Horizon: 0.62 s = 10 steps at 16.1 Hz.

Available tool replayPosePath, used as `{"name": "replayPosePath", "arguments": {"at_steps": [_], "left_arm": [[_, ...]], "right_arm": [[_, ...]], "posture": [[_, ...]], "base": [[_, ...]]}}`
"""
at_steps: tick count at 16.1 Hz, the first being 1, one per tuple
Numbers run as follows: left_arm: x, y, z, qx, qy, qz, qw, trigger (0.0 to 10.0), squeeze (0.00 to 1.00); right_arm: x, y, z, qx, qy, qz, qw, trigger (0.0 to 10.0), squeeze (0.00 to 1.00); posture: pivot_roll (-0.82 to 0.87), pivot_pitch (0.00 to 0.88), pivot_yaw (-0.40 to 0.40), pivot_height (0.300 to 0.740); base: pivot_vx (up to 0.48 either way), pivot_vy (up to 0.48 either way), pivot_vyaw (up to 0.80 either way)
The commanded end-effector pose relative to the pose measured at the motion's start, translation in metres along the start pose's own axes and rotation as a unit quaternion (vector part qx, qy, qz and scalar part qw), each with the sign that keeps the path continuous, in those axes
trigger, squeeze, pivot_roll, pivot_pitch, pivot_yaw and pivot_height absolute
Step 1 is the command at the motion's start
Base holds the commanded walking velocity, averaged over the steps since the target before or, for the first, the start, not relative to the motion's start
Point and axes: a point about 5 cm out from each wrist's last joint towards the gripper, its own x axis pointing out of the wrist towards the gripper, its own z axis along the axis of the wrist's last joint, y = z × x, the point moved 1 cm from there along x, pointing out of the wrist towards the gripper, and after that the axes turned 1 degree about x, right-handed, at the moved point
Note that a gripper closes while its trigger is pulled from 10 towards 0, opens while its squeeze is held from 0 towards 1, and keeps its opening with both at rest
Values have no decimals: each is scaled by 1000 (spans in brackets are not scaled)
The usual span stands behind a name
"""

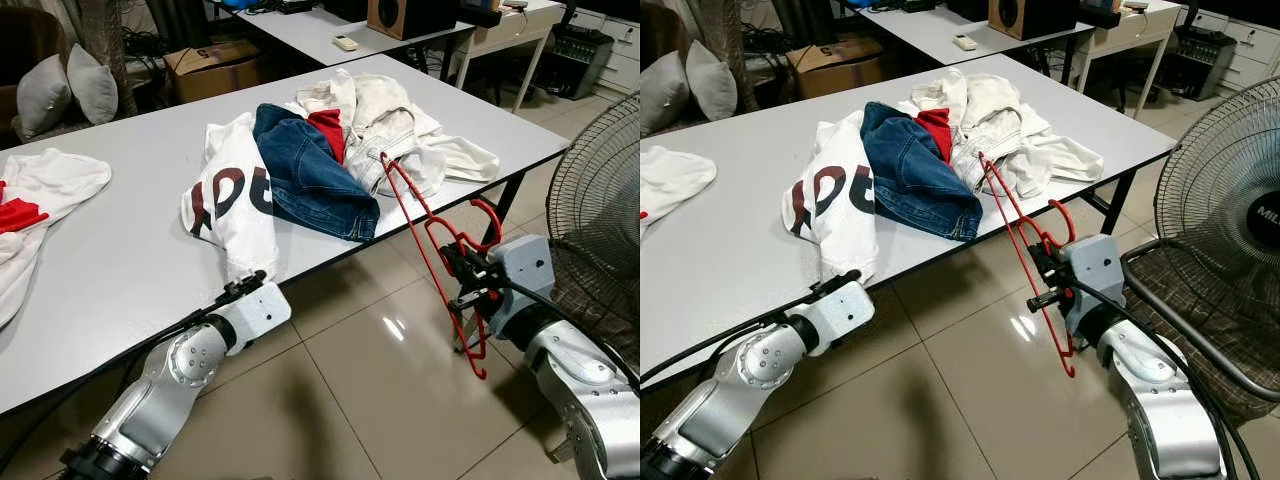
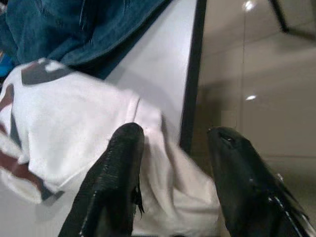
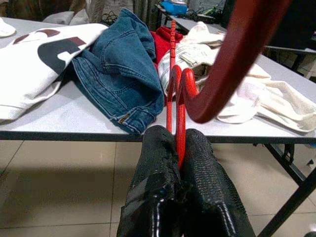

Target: Hang hanger

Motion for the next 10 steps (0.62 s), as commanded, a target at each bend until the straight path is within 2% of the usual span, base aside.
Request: {"name": "replayPosePath", "arguments": {"at_steps": [1,6,10], "left_arm": [[2,6,-3,10,10,16,1000,0,0],[4,17,-6,-2,23,65,998,0,0],[4,19,-8,-7,27,68,997,0,0]], "right_arm": [[1,0,3,-6,-8,-2,1000,10000,0],[3,1,4,-7,-12,1,1000,10000,0],[3,2,4,-7,-11,7,1000,10000,0]], "posture": [[-185,0,61,740],[-183,0,58,740],[-181,0,57,740]], "base": [[0,0,0],[0,0,0],[0,0,0]]}}
